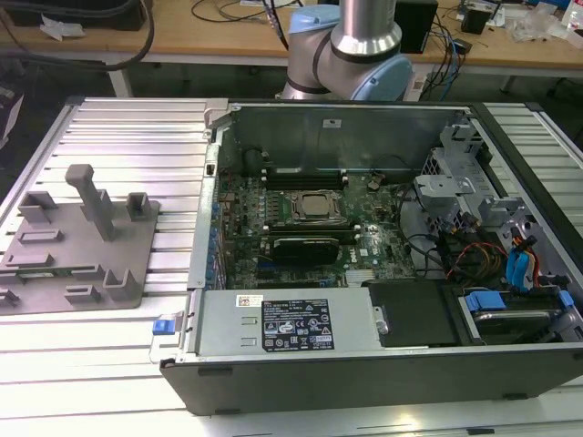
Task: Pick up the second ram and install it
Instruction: 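Reach for the second ram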
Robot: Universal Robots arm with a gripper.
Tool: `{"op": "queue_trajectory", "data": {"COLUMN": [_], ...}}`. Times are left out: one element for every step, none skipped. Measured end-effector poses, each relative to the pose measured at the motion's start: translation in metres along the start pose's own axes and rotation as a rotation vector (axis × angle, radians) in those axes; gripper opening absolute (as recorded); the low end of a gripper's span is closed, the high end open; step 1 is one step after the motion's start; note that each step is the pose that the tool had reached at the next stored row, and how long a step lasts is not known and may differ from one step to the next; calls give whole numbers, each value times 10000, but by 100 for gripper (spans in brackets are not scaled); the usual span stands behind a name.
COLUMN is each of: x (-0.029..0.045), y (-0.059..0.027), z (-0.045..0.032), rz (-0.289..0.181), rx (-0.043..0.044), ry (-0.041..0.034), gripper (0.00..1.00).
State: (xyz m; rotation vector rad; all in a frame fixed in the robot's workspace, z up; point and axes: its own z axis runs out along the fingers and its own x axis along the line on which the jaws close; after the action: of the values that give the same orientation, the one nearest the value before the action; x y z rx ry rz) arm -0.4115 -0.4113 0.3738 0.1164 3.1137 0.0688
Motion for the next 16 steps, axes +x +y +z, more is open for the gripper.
{"op": "queue_trajectory", "data": {"x": [5,9,13,18,28,33,38,42,49,55,63,75,108,118,124,131], "y": [-24,-43,-66,-88,-109,-122,-137,-146,-158,-169,-179,-186,-190,-193,-196,-204], "z": [23,41,63,91,122,144,170,187,215,244,277,307,348,367,379,403], "rz": [0,-1,-1,-1,-1,-1,-1,-1,-1,-1,-1,-3,-1,-2,-3,-1], "rx": [0,-1,-1,-1,0,1,0,0,-1,0,0,0,0,-1,-1,-1], "ry": [0,0,-1,-1,1,2,0,0,-1,0,0,0,0,-1,-1,0], "gripper": [8,8,8,8,8,8,8,8,8,8,8,8,8,8,8,8]}}
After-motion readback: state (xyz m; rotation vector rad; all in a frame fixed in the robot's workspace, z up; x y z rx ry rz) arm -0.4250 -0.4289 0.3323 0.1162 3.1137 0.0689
